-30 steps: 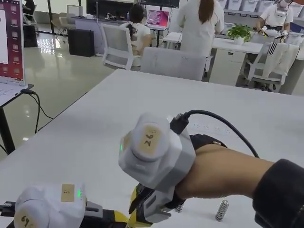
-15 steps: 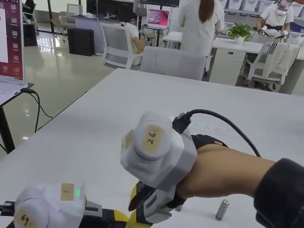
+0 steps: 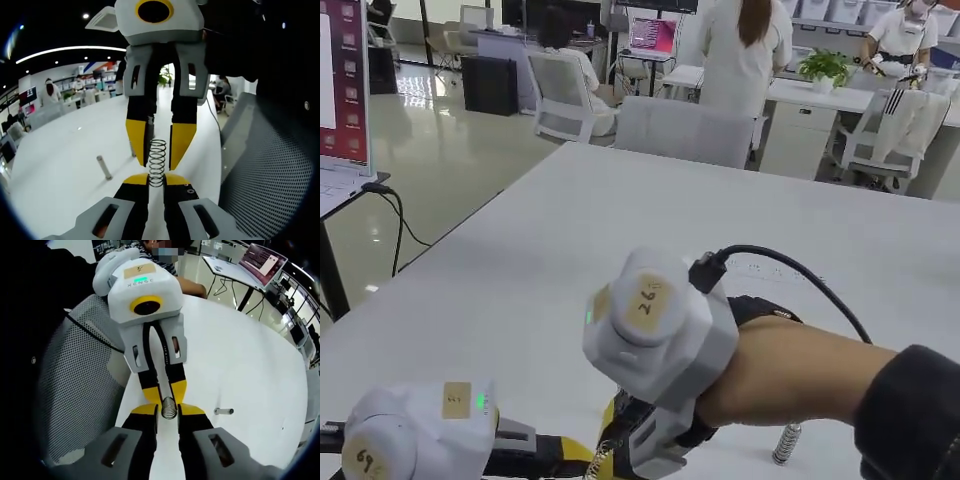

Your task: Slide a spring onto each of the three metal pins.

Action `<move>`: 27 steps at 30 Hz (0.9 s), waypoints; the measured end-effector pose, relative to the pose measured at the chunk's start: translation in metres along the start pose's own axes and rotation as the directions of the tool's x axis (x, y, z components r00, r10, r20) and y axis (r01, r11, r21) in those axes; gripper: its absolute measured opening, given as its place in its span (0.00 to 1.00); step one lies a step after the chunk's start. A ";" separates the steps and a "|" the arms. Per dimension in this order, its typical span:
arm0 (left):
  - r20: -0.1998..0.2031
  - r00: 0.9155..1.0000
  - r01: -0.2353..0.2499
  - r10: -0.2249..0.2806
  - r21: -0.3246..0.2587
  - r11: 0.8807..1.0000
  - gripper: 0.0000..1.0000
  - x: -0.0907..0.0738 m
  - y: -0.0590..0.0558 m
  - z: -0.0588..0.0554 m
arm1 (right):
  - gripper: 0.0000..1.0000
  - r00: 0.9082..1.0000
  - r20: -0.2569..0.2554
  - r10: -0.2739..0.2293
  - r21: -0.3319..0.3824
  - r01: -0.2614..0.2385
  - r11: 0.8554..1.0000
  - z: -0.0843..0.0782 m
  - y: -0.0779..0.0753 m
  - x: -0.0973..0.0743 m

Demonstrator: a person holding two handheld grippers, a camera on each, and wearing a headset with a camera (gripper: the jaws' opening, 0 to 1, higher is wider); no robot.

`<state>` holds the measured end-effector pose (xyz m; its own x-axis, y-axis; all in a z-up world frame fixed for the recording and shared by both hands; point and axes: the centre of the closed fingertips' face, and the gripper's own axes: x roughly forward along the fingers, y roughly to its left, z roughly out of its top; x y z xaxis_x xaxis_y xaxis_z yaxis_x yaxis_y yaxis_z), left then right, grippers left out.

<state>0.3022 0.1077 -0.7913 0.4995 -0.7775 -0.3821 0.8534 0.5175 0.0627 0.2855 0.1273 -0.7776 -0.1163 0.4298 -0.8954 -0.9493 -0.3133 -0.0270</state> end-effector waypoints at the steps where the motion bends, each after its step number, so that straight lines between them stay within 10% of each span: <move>1: 0.001 1.000 0.000 0.000 0.001 1.000 0.02 0.000 0.000 0.001 | 0.12 1.000 -0.001 0.002 0.002 -0.002 1.000 0.000 0.000 0.000; 27: 0.023 1.000 -0.010 0.010 -0.019 1.000 0.07 0.001 0.003 0.003 | 0.08 1.000 -0.018 0.000 0.014 0.001 1.000 0.003 -0.003 0.000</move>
<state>0.3052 0.1075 -0.7887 0.5114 -0.7805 -0.3597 0.8456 0.5315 0.0490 0.2880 0.1308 -0.7767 -0.1106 0.4143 -0.9034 -0.9535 -0.3007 -0.0212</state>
